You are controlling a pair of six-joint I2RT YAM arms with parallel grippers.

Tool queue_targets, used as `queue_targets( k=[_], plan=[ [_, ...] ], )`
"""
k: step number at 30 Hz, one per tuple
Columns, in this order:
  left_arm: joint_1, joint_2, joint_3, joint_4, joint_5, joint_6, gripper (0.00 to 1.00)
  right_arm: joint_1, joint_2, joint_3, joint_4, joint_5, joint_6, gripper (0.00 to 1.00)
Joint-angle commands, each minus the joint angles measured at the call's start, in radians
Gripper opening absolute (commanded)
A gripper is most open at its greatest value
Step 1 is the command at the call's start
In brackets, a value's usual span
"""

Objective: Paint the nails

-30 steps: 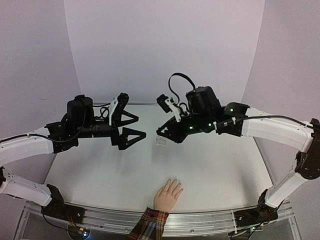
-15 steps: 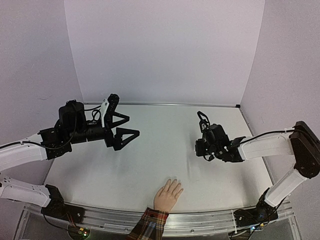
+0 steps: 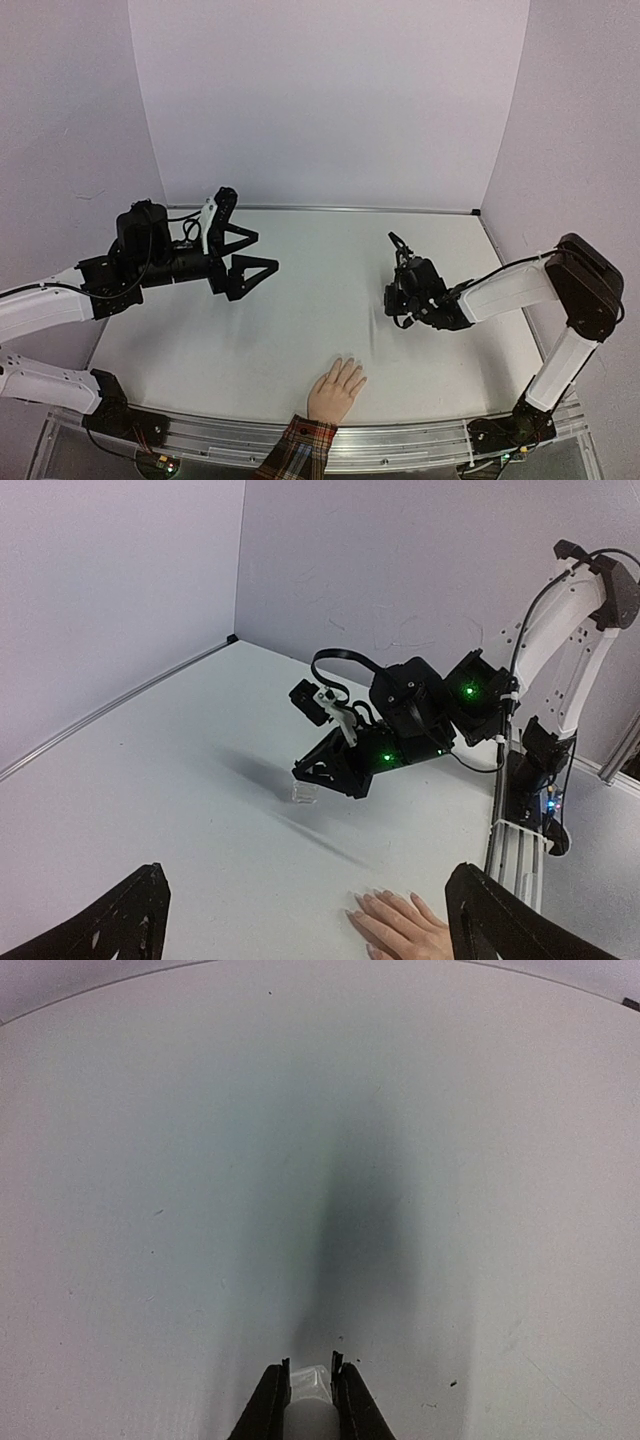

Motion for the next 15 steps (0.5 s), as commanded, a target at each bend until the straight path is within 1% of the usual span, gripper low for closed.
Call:
queue_targets(
  k=[1,2,6,9,10,12,13,15],
  plan=[
    [0.001,-0.029,-0.007,0.046,0.001,-0.011,0.99,-0.001,0.022,0.014,0.034,0.025,0.015,0.15],
    [0.001,-0.028,-0.006,0.045,0.001,-0.011,0.99,-0.001,0.022,0.016,0.033,0.025,0.014,0.19],
    [0.001,-0.033,-0.003,0.042,-0.013,-0.014,0.99,0.0,-0.021,0.027,-0.004,0.016,0.011,0.48],
    [0.002,-0.049,-0.005,0.038,-0.087,-0.036,0.99,0.0,-0.11,0.031,-0.065,0.032,0.02,0.68],
    [0.001,-0.056,-0.006,0.035,-0.137,-0.049,0.99,-0.001,-0.142,0.038,-0.105,0.039,0.025,0.75],
    [0.005,-0.064,-0.004,0.014,-0.299,-0.089,1.0,-0.001,-0.225,0.074,-0.193,0.055,0.023,0.92],
    [0.015,-0.063,0.003,-0.018,-0.379,-0.112,1.0,-0.005,-0.255,0.092,-0.243,0.063,0.023,0.97],
    [0.057,-0.063,0.019,-0.073,-0.525,-0.164,1.0,-0.031,-0.31,0.124,-0.334,0.048,0.017,0.98]
  ],
)
